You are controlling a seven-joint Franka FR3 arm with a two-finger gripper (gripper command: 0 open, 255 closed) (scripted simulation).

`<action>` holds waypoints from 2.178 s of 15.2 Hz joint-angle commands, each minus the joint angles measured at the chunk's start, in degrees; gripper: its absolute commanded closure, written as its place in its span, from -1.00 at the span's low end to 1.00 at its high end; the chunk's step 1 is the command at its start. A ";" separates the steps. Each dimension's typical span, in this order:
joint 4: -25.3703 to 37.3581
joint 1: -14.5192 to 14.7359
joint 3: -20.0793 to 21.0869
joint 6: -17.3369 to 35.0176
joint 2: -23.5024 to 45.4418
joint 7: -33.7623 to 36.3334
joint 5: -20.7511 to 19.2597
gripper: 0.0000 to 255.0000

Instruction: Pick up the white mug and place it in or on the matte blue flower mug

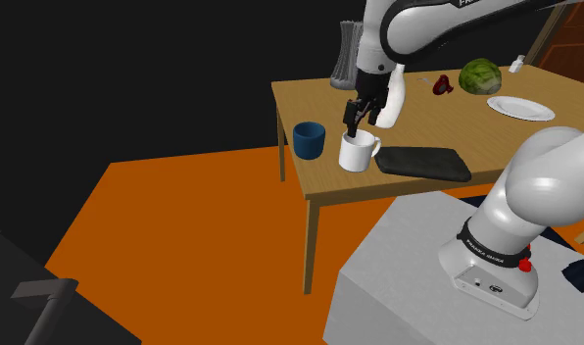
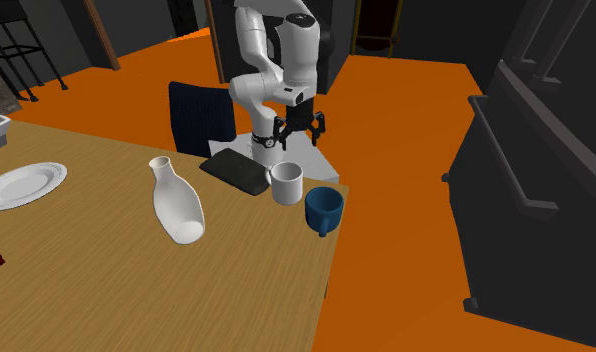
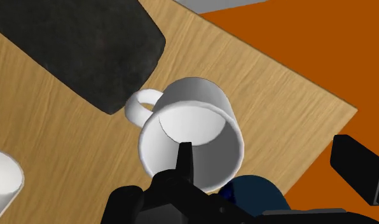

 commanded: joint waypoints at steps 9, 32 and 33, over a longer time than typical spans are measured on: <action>-3.03 -1.10 0.29 16.75 12.55 1.08 -0.83 -1.00; -3.16 -1.13 0.30 17.30 12.96 1.08 -0.86 1.00; -2.80 -1.12 0.27 16.36 12.39 1.04 -0.83 1.00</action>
